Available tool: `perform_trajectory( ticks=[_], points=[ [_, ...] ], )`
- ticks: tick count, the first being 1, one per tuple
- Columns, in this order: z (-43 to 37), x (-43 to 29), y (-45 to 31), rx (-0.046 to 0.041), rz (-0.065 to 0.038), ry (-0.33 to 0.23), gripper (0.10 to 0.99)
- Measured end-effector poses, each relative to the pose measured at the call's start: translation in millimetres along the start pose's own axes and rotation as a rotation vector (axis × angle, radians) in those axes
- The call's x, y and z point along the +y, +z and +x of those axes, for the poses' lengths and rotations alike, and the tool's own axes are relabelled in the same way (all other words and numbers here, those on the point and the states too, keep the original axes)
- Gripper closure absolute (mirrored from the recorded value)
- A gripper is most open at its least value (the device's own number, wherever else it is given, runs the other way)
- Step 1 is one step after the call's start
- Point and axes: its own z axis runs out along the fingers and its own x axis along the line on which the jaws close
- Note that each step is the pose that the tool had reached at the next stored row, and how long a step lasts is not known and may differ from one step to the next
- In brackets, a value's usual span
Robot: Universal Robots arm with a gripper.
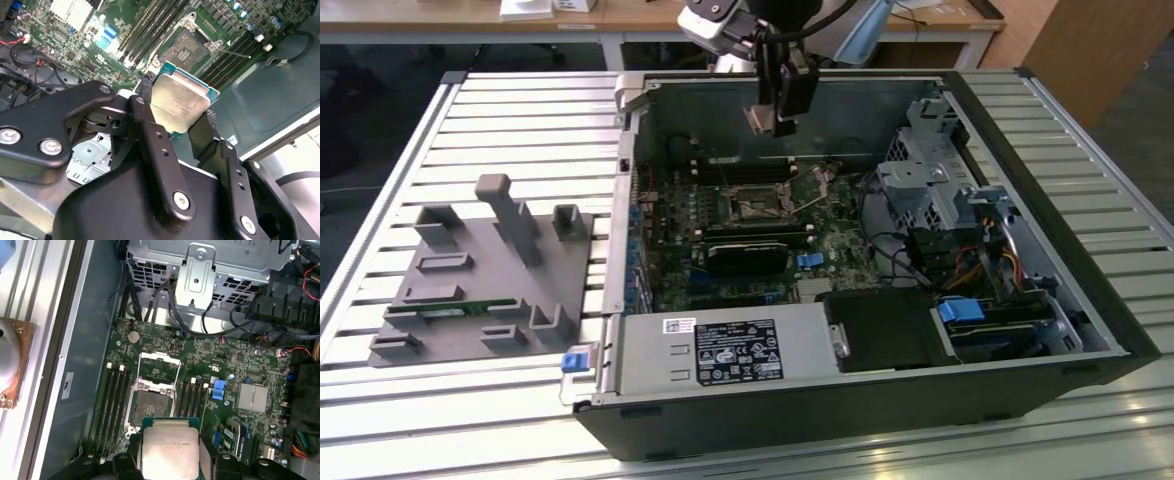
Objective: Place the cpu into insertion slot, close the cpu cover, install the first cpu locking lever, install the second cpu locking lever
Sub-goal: 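Place the cpu into insertion slot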
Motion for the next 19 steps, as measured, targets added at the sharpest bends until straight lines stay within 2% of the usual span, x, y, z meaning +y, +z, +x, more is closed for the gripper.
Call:
perform_trajectory(
  ticks=[19],
  points=[
    [-0.1, -0.5, 5.9, -0.0011, 0.000, 0.013, 0.545]
  ],
)
